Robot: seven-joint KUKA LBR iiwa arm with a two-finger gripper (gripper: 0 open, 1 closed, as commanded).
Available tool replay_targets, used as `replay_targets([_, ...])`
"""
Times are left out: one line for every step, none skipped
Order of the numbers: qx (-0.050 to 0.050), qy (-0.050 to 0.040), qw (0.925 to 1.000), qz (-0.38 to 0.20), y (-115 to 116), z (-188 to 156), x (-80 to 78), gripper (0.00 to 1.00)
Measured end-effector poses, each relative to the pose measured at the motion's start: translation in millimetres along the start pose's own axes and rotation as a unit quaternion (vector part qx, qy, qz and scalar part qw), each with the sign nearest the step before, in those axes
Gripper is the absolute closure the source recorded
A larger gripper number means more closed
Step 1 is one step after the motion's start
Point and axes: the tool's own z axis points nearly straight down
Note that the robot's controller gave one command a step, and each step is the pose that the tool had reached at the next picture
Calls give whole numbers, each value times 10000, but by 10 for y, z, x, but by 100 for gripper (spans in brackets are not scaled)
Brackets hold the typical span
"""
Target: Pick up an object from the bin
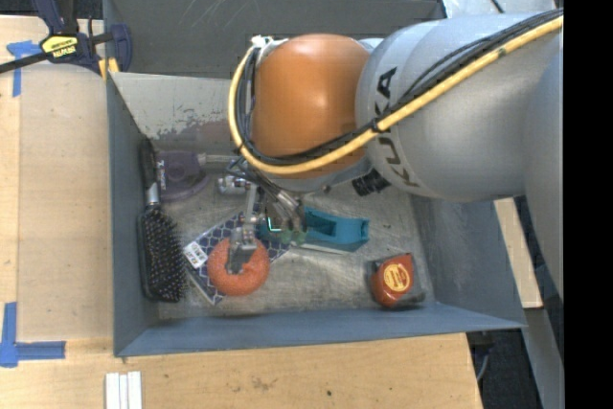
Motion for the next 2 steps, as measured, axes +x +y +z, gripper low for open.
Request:
replay_targets([-10, -41, 10000, 15, -8, -44, -20, 0])
replay_targets([-42, -57, 9998, 191, -4, 1168, -33, 100])
